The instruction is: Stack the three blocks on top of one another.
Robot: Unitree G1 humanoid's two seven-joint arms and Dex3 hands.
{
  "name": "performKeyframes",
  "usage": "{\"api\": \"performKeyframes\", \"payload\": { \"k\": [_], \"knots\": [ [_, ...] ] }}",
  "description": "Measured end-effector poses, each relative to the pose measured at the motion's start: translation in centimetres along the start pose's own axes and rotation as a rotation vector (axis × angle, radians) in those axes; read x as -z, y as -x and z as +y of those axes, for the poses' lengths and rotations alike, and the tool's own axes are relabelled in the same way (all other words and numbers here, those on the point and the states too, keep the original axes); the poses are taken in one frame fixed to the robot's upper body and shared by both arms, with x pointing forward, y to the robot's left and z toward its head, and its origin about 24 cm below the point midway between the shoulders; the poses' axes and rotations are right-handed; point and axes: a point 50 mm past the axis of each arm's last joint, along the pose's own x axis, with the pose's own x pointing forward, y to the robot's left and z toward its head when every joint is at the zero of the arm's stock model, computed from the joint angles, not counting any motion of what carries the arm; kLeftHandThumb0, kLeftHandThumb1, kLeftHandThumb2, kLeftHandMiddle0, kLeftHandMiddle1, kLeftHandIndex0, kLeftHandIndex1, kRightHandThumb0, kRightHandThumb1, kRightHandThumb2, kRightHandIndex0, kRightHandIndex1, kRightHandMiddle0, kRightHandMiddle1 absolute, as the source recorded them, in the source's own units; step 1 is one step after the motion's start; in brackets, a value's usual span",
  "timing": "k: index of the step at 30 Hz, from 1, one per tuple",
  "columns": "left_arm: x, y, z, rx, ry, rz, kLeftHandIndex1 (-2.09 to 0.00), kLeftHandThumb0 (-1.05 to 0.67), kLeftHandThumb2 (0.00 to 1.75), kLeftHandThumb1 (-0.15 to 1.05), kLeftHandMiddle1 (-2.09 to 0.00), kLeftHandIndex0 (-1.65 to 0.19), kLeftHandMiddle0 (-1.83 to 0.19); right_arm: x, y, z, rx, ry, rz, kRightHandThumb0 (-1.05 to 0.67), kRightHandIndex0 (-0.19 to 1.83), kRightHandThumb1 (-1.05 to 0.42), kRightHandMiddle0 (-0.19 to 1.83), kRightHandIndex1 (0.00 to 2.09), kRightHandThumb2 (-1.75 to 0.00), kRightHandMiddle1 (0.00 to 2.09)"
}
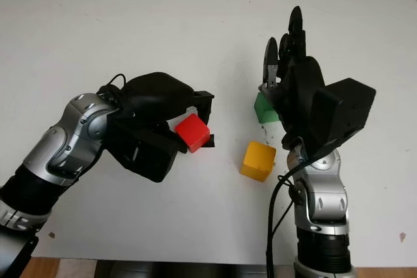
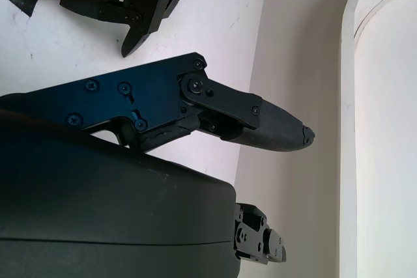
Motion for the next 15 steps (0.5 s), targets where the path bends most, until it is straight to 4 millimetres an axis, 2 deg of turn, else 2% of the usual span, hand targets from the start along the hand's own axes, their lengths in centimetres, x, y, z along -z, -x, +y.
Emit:
{"api": "performKeyframes", "payload": {
  "k": [10,15],
  "knots": [
    [0.31,-0.16,-0.11,-0.003,0.001,0.012,-1.54,-0.35,0.05,0.98,-0.07,-0.37,-0.39,0.27,0.22,-0.11,0.005,0.009,0.007,-0.61,-0.19,-1.05,-0.19,0.00,-0.73,0.00],
    [0.40,-0.23,0.04,0.000,-0.036,0.039,-1.54,-0.40,0.06,0.99,-0.11,-0.35,-0.45,0.40,0.30,-0.13,0.007,0.016,0.012,-0.61,-0.19,-1.05,-0.19,0.00,-0.74,0.00]
  ]
}}
